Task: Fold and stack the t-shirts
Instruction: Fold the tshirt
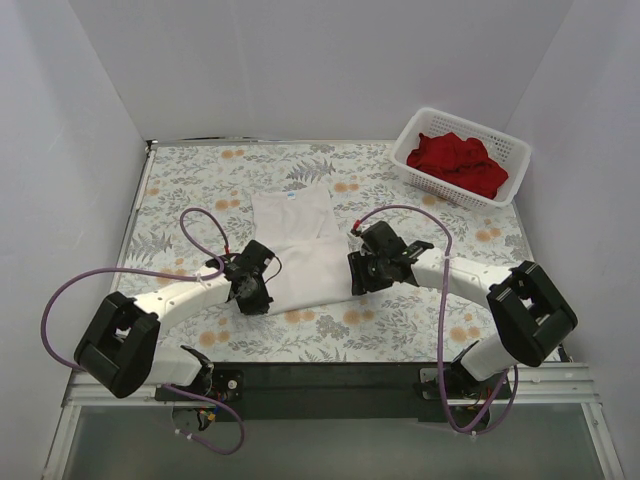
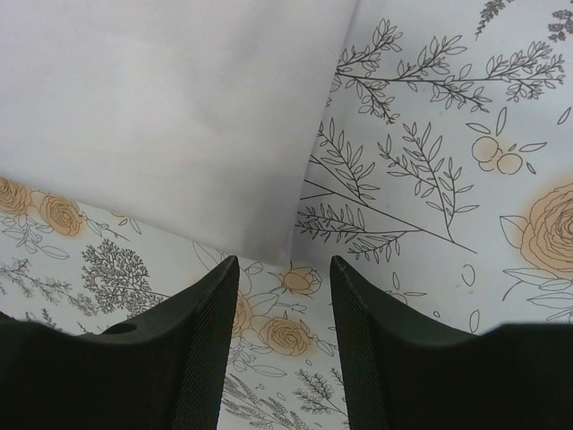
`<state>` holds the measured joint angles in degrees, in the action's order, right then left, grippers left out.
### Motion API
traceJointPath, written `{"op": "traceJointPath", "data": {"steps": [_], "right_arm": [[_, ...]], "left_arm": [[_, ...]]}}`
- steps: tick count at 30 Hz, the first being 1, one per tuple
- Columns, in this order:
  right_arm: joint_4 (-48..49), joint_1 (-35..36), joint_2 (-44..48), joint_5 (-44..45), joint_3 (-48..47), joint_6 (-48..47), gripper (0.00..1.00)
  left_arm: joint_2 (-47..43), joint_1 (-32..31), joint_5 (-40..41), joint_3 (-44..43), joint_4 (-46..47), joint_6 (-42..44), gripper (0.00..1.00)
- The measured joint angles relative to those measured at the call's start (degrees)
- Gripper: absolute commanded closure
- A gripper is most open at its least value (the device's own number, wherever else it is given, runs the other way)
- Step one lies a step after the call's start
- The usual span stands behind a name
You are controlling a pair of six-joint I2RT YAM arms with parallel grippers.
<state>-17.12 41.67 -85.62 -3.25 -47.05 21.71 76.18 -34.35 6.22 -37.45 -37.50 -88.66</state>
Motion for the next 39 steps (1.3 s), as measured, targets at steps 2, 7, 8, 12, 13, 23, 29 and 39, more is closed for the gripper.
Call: {"op": "traceJointPath", "data": {"steps": [2,7,8,12,13,23,29,39], "right_arm": [[-0.2,0.2,-0.3,0.6,0.0,0.4,0.49],[-0.9,1.2,-2.7,1.4,-0.9,0.8,0.52],[-0.9,1.4,-3.1,1.5,-1.0,0.8,0.53],[-2.1,2.4,-4.7,2.5,-2.4,1.0,0.58],[-2.6,2.6,-5.2,3.0,-3.0,1.1,0.59],[-5.9,5.0,-7.8,8.7,-6.1,3.0,0.68],[-8.8,7.2,-10.3,11.8,-8.9,3.6,0.7],[-10.4,9.0,-12.5,13.3,-10.6,3.7,0.98]], "left_arm": [[-0.3,0.0,0.0,0.3,0.2,0.0,1.0],[-0.5,0.0,0.0,0.5,0.5,0.1,1.0],[-0.6,0.0,0.0,0.5,0.5,0.2,1.0],[-0.7,0.0,0.0,0.7,0.7,0.2,1.0],[-0.7,0.0,0.0,0.7,0.7,0.2,1.0],[-1.1,0.0,-0.1,1.0,1.1,0.2,1.0],[-1.1,0.0,-0.1,1.0,1.2,0.3,1.0],[-1.0,0.0,-0.2,1.0,1.3,0.3,1.0]]}}
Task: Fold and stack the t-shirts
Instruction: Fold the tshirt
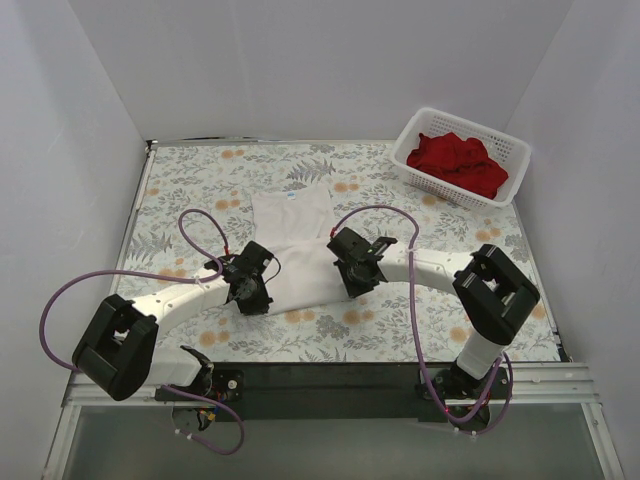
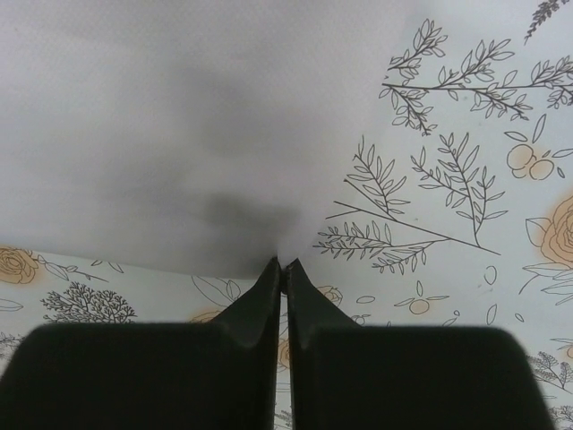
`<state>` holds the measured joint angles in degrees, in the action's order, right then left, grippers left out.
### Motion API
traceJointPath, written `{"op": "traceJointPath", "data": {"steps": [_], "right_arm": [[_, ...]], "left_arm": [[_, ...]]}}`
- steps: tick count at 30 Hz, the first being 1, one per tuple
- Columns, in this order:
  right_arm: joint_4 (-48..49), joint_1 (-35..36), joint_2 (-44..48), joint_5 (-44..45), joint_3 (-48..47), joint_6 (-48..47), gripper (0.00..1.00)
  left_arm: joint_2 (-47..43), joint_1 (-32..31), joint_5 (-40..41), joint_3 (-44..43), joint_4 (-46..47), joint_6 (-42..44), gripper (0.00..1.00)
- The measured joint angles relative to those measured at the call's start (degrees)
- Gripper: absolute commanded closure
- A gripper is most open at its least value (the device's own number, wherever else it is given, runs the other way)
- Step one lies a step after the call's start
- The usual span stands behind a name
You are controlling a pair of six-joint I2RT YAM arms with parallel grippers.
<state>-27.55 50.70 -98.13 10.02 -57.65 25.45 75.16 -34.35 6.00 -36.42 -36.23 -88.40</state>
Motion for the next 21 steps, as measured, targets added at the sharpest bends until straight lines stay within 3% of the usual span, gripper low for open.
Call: {"op": "traceJointPath", "data": {"steps": [10,14,21], "right_arm": [[2.5,0.4,3.7,-2.1,3.6,-0.4,0.99],[0.5,4.1,8.9,-7.2,8.5,-0.3,0.99],[-14.2,13.1,18.8,-16.5,16.7,1.0,0.99]], "left_arm": [[0.3,-1.8,-3.7,0.0,0.7,-0.7,1.0],[-0.2,-10.8,-5.5,0.0,-1.7,-4.4,1.0],[-5.1,-30.7,-7.4,0.2,-11.9,-15.6,1.0]]}}
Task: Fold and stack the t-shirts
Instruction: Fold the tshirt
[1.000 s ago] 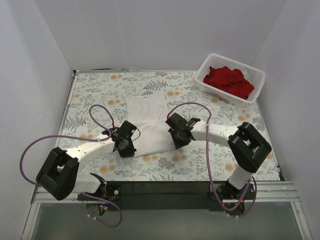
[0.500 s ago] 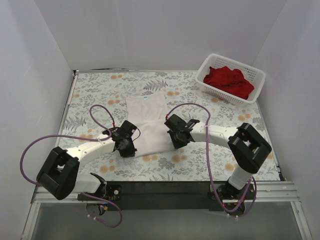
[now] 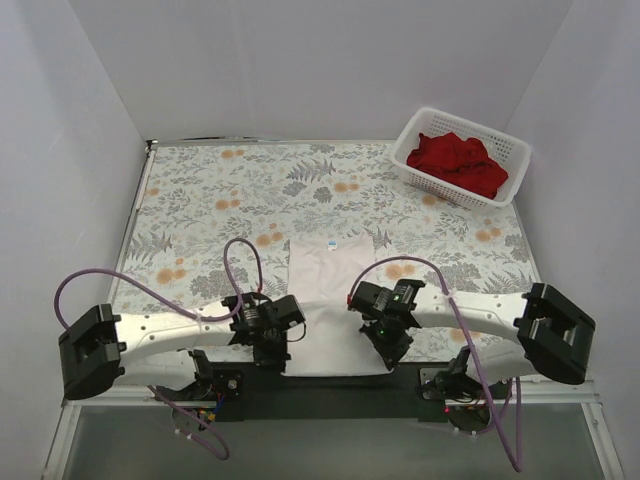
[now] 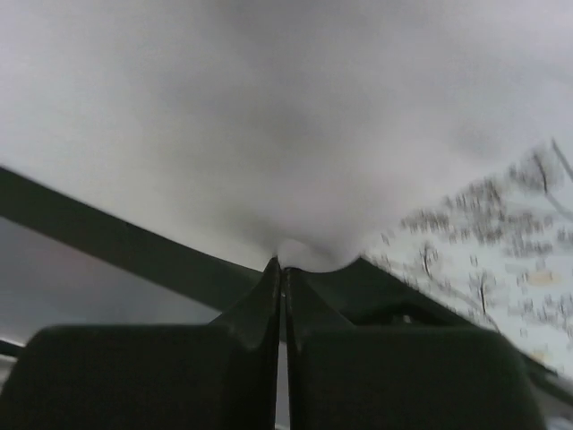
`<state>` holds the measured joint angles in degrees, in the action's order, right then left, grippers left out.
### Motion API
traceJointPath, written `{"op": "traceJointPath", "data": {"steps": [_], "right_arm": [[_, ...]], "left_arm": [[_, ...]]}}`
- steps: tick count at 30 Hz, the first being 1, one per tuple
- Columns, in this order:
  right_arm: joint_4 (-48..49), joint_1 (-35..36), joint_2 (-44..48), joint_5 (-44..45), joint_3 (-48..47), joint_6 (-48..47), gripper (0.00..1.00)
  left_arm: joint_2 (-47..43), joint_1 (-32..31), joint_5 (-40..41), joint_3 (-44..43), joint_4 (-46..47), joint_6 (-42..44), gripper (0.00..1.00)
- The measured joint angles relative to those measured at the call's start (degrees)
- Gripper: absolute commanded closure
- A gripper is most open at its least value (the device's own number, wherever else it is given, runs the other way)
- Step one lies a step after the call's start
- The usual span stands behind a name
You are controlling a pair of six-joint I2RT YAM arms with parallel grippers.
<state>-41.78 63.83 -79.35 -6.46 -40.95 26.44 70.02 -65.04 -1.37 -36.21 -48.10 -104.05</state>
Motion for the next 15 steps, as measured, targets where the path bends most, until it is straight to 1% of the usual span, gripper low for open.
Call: {"op": "traceJointPath", "data": {"steps": [3,6,9,12,15], "right_arm": [[-7.3,-0.1,4.5,-0.6,-0.2,0.4,0.99],[-13.8,-1.5,6.2,0.8,-5.4,-0.2,0.99],[-17.7,-5.1,5.7,3.6,-12.9,-2.4,0.99],[-19.5,-9.5,5.0,5.6,-19.4,-5.1,0.99],[-20.8,-13.6,4.0,6.8,-24.4,-8.1,0.99]], "left_arm": [[-5.5,-2.1,-1.1,0.0,-3.3,-3.9,1.0],[-8.4,-2.0,-0.7,-1.9,-6.1,-5.2,1.0],[-4.6,-1.1,1.6,-8.5,-9.3,-4.1,1.0],[-0.2,0.7,4.0,-14.5,-10.0,-1.8,1.0],[1.4,4.7,4.9,-18.3,-9.4,1.8,1.0]]}}
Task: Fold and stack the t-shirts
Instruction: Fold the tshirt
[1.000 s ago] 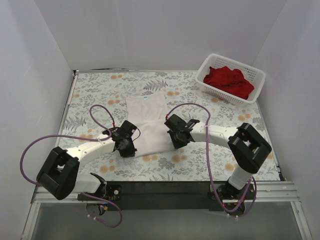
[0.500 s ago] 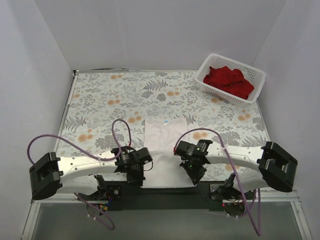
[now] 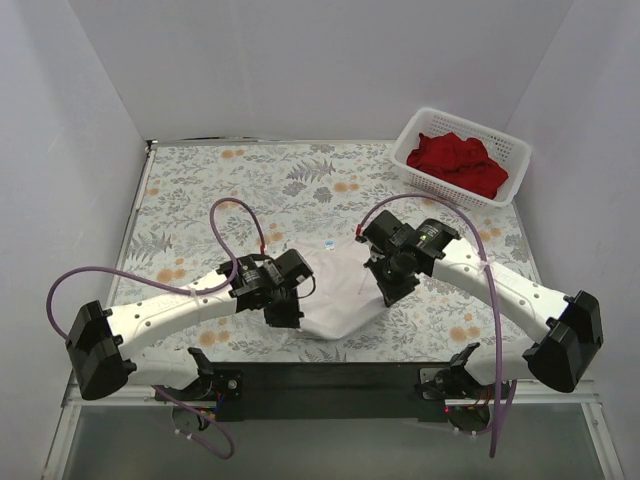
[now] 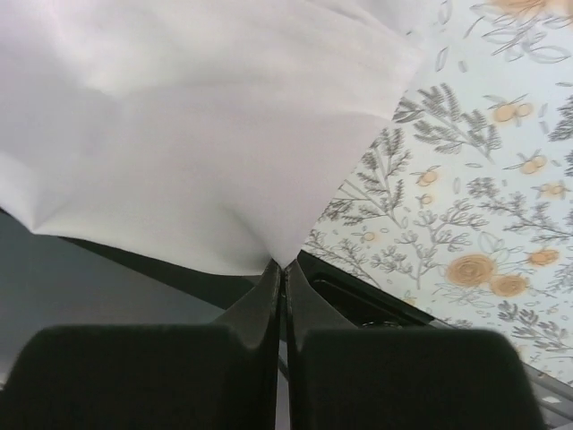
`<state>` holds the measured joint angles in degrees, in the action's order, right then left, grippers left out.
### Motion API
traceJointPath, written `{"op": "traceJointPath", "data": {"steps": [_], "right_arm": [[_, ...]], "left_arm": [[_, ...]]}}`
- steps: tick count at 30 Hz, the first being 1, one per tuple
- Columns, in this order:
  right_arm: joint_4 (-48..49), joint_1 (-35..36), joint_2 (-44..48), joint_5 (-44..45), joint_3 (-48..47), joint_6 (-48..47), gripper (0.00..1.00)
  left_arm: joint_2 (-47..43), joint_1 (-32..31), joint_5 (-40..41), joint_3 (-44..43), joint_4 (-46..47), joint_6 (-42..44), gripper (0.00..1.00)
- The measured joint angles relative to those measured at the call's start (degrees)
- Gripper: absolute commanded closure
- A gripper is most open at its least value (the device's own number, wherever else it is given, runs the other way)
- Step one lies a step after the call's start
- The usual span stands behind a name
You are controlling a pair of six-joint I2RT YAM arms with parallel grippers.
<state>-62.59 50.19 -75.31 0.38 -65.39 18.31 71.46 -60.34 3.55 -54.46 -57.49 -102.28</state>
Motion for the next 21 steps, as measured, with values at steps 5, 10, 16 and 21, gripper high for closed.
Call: {"op": "traceJointPath", "data": {"steps": [5,10,16,21], "right_arm": [[-1.2,-4.5,-2.0,1.0,-4.6,-4.0,0.99],[-2.1,-8.0,-5.8,0.9,-8.0,-7.3,0.99],[-2.8,-11.6,-10.0,-0.4,-14.2,-10.8,0.99],[-3.2,-14.3,-12.9,-2.8,-20.5,-13.0,0.99]], "left_arm": [[0.2,7.6,-0.2,-3.1,2.0,5.2,1.0],[2.3,13.0,-3.4,-5.8,5.7,9.2,1.0],[5.4,16.0,-6.2,-8.6,8.2,12.7,1.0],[7.6,19.4,-7.7,-10.7,8.9,15.0,1.0]]}}
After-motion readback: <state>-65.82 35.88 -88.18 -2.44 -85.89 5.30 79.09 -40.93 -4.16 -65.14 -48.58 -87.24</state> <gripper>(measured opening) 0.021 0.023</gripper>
